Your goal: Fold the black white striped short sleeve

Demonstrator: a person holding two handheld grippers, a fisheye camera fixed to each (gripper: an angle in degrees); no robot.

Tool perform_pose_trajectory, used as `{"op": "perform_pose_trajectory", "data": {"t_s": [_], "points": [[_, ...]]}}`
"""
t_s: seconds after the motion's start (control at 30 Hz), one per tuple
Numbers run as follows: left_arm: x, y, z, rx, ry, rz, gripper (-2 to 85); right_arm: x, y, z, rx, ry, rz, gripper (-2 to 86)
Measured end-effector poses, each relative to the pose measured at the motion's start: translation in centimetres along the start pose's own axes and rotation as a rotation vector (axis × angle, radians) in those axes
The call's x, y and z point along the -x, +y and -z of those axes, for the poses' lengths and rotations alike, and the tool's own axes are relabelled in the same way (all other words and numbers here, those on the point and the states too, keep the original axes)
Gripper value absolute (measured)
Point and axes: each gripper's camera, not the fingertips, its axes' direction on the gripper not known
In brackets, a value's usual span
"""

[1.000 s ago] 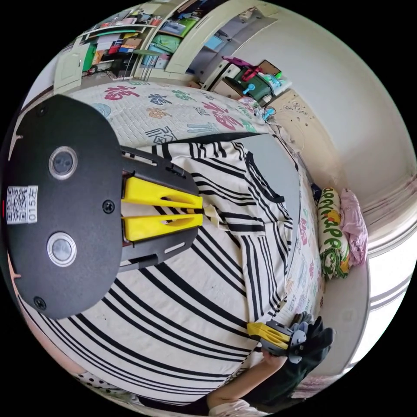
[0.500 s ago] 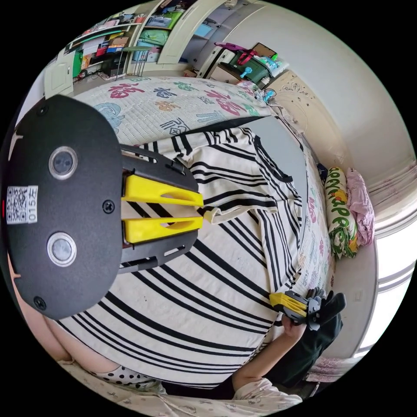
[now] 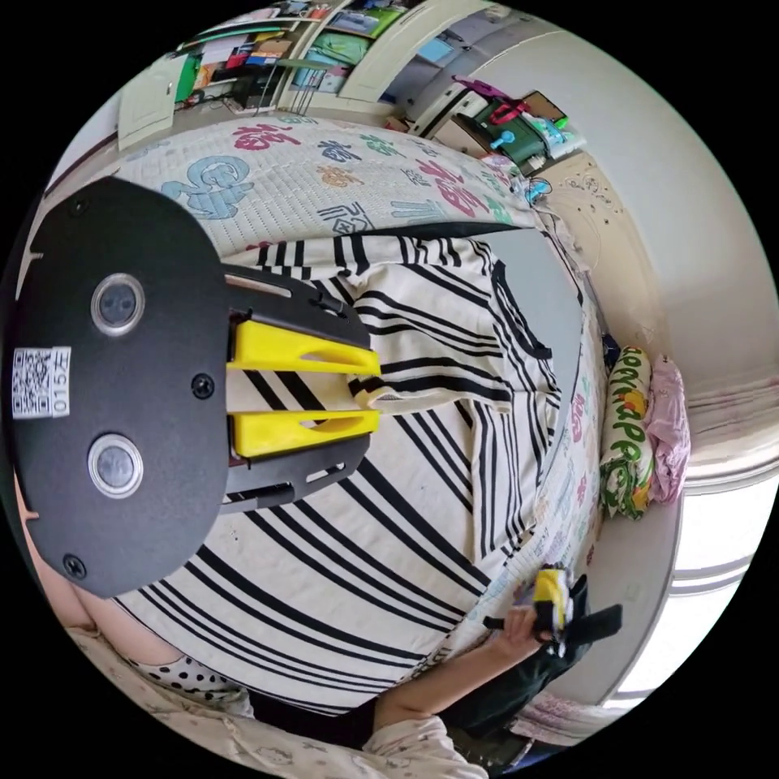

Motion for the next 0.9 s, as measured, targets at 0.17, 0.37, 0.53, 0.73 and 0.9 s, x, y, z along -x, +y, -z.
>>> {"op": "perform_pose_trajectory", "data": {"t_s": [0.17,0.37,0.53,0.73,0.9], "points": [[-0.9,1.9,-0.7,0.022,-0.081,-0.056,5.3,-3.0,-5.7,-3.6,-0.027,0.148,-0.14,9.1],[1.5,6.1,1.1,-0.086,-0.02,0.021,1.7,-11.5,-12.7,-20.9,0.308,0.191,-0.229,9.5],[3.8,9.7,2.8,-0.155,-0.008,0.05,1.0,-15.3,-15.9,-30.0,0.364,0.265,-0.27,2.8],[5.6,13.0,3.6,-0.24,0.061,0.082,1.1,-16.7,-18.1,-31.2,0.4,0.304,-0.301,0.2],[5.3,14.7,1.5,-0.211,0.116,0.047,2.5,-18.4,-15.1,-34.7,0.581,0.369,-0.299,3.2]]}}
